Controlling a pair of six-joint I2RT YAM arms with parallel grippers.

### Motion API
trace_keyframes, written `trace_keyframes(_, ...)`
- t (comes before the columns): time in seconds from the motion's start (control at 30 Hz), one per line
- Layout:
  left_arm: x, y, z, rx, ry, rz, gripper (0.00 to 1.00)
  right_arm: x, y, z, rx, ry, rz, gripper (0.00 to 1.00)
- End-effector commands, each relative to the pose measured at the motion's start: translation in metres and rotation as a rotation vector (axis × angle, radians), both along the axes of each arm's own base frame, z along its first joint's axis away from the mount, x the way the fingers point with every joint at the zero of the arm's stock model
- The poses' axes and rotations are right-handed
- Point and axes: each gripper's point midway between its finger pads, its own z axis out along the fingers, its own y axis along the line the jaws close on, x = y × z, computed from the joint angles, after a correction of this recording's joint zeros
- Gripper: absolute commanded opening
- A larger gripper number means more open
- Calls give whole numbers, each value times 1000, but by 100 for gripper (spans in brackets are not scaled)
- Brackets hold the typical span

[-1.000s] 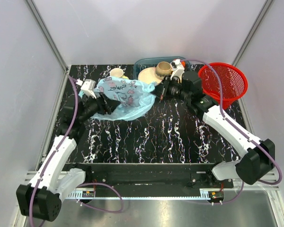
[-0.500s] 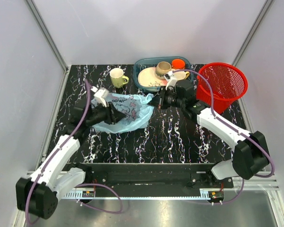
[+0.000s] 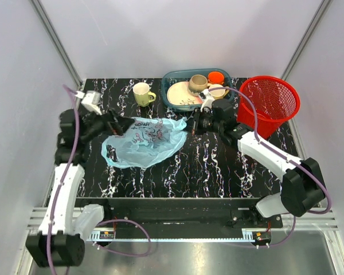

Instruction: Put the trash bags into the trash bin

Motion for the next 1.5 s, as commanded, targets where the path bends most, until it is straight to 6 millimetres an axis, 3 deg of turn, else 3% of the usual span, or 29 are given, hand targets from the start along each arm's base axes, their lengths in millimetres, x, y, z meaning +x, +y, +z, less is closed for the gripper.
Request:
trace_keyframes(0.0,-32,47,6,248,4,117,99,0,1,24,41,-26,-16,0)
trace_keyframes(0.07,-40,54,-6,306,58,125,99,1,2,27,53,-19,-21,0)
trace_keyframes(0.13,-53,61,-42,369,182,110,99,2,3,29,57,-24,-21,0)
trace_keyframes(0.2,-57,66,-60,399,242,113,99,3,3,29,51,-28,-20,0)
trace_keyframes(0.33,-31,85,-68,446,234,206,99,3,3,28,44,-36,-8,0)
trace_keyframes(0.37,-29,83,-73,447,239,189,99,3,4,29,50,-31,-6,0)
trace_keyframes(0.47,-37,54,-91,358,318,-3,99,6,4,28,58,-10,-19,0)
trace_keyframes(0.53,-42,36,-95,319,295,-119,93,7,5,28,65,2,-22,0)
trace_keyframes(0.57,-41,33,-101,306,310,-140,88,10,5,27,68,12,-28,0)
trace_keyframes(0.6,-40,31,-102,304,306,-164,61,15,1,28,70,16,-44,0)
trace_keyframes(0.67,-26,43,-95,308,303,-131,22,24,-9,33,65,20,-70,0)
trace_keyframes(0.7,-16,51,-78,302,259,-90,3,39,-28,38,57,5,-122,0)
trace_keyframes(0.73,-1,60,-43,300,168,-34,0,45,-43,32,-10,-14,-154,0)
trace_keyframes(0.77,6,65,-21,293,110,1,0,54,-54,48,-34,-71,-182,0)
trace_keyframes(0.83,5,43,24,250,20,-46,0,54,-59,58,-71,-149,-140,0)
trace_keyframes(0.87,-2,27,26,231,38,-96,0,50,-54,71,-45,-178,-108,0)
trace_keyframes(0.9,-14,-5,21,189,99,-198,0,45,-47,76,-22,-178,-63,1)
trace_keyframes(0.97,-26,-35,2,165,191,-294,0,39,-35,72,-68,-173,-9,18)
trace_keyframes(1.03,-28,-47,-11,129,249,-316,0,41,-36,66,-109,-200,-1,35)
trace_keyframes(1.07,-29,-49,-27,115,306,-323,0,42,-39,61,-131,-218,-8,50)
trace_keyframes(1.1,-29,-53,-27,88,325,-336,0,46,-43,57,-176,-253,-9,68)
trace_keyframes(1.23,-29,-59,-30,68,362,-385,0,57,-51,50,-263,-325,-11,56)
trace_keyframes(1.37,-35,-60,-22,74,380,-441,0,68,-59,48,-345,-392,-15,72)
trace_keyframes(1.47,-38,-56,-29,129,383,-462,0,67,-62,48,-408,-464,37,81)
